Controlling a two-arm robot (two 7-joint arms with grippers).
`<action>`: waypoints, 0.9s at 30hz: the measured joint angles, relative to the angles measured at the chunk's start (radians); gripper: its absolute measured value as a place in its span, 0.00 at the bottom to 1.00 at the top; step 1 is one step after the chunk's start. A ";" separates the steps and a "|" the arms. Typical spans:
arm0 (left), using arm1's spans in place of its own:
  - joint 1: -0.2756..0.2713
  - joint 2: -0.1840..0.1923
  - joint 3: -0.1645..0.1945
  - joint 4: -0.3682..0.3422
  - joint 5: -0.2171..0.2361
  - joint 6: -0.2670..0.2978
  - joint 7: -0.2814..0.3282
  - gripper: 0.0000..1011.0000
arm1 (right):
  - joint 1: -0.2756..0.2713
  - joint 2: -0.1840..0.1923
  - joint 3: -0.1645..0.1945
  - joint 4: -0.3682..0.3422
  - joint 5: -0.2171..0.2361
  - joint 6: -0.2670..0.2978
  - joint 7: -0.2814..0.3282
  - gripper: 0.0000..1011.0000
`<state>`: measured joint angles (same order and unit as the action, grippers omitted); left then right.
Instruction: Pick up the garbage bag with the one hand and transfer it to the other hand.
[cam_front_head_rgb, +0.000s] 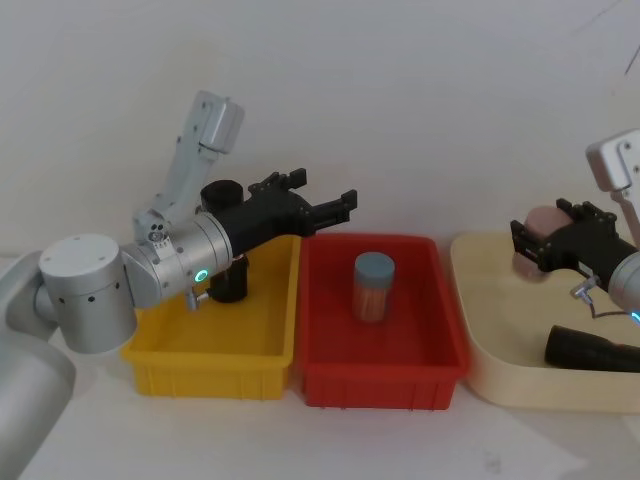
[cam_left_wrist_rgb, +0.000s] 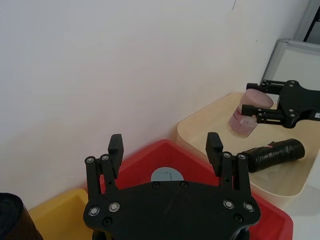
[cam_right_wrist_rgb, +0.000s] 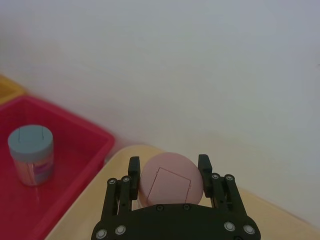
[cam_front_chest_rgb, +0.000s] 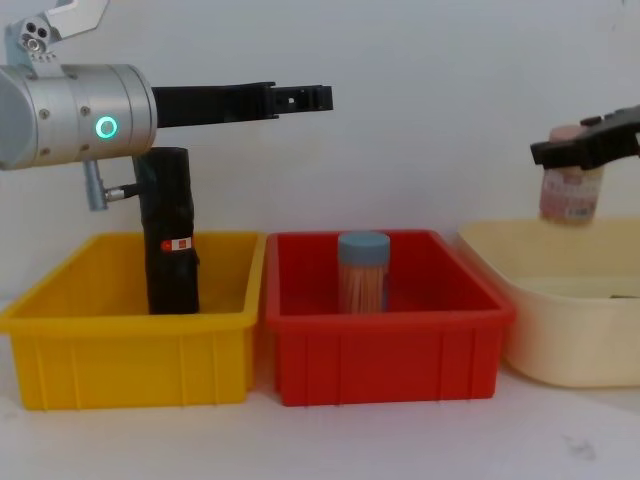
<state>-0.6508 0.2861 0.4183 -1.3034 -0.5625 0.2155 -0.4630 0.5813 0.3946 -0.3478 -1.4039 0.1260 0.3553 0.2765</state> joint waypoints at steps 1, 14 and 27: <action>0.000 0.000 0.000 0.000 0.000 0.000 0.000 0.99 | -0.002 0.001 0.000 0.003 -0.001 0.003 0.000 0.69; 0.000 0.000 0.000 0.000 0.000 0.000 0.000 0.99 | -0.006 -0.006 -0.005 0.031 -0.012 0.013 0.012 0.87; 0.000 0.000 0.000 0.000 0.000 0.000 0.000 0.99 | -0.007 -0.009 -0.007 0.041 -0.016 0.016 0.017 0.99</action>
<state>-0.6508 0.2861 0.4182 -1.3035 -0.5624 0.2155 -0.4630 0.5741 0.3859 -0.3552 -1.3634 0.1103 0.3709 0.2934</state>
